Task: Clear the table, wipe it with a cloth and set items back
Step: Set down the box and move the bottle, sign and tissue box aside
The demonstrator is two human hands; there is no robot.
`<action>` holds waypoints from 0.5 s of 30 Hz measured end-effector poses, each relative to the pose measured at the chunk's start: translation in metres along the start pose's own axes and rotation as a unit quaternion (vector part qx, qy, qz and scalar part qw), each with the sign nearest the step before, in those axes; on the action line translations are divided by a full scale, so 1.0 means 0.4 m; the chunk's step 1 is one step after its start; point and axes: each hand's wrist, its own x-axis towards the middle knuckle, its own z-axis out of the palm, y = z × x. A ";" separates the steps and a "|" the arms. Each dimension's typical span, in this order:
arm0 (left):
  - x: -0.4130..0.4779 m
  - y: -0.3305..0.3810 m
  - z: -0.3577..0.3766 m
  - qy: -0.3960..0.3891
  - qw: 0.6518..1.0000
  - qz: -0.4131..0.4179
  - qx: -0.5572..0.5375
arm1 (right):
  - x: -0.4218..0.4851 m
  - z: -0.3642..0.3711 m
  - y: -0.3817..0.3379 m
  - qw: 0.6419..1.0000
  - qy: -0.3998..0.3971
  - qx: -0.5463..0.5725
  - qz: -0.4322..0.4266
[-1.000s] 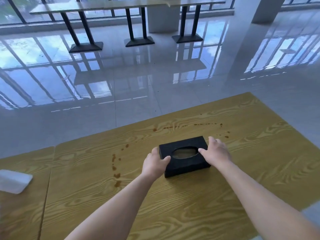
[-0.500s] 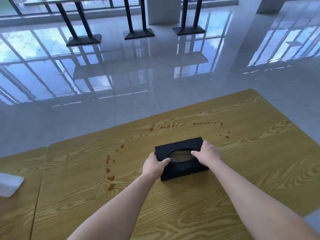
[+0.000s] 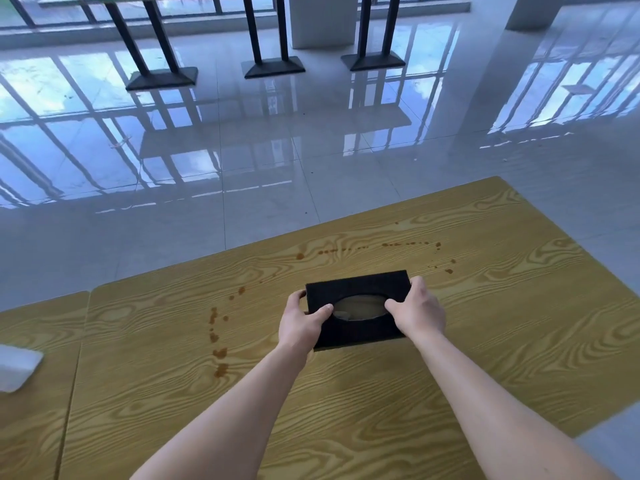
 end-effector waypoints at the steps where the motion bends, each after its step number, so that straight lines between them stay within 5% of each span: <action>1: -0.007 0.001 -0.010 -0.002 1.000 0.003 -0.023 | -0.012 0.000 -0.003 1.000 0.006 0.016 -0.006; 15: -0.126 -0.057 -0.347 0.026 0.993 0.072 -0.091 | -0.199 0.104 -0.181 0.974 -0.079 0.196 -0.078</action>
